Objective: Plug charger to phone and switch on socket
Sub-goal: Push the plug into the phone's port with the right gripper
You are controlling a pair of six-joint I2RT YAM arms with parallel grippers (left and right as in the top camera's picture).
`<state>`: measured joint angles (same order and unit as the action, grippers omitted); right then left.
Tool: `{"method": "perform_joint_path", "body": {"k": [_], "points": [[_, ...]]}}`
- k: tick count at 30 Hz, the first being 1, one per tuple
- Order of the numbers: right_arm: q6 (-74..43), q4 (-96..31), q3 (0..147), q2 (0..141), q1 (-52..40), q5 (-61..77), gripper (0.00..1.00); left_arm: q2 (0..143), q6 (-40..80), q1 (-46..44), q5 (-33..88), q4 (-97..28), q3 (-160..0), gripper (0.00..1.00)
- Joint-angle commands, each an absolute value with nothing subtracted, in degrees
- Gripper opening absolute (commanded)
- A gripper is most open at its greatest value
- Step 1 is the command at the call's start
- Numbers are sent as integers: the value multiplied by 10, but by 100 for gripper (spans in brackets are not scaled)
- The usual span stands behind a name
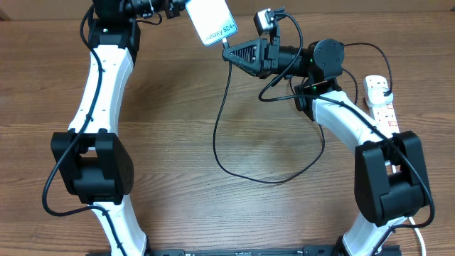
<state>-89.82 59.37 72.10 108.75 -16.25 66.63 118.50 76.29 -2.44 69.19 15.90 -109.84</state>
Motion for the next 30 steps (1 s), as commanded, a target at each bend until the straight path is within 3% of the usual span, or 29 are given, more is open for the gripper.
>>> {"method": "perform_joint_path", "body": {"k": [1, 30], "points": [[-900, 599, 729, 1075, -159, 656, 4, 1169, 755, -38, 705, 163, -1103, 4], [-898, 599, 729, 1075, -159, 649, 4, 1169, 745, -65, 811, 162, -1103, 4]]}}
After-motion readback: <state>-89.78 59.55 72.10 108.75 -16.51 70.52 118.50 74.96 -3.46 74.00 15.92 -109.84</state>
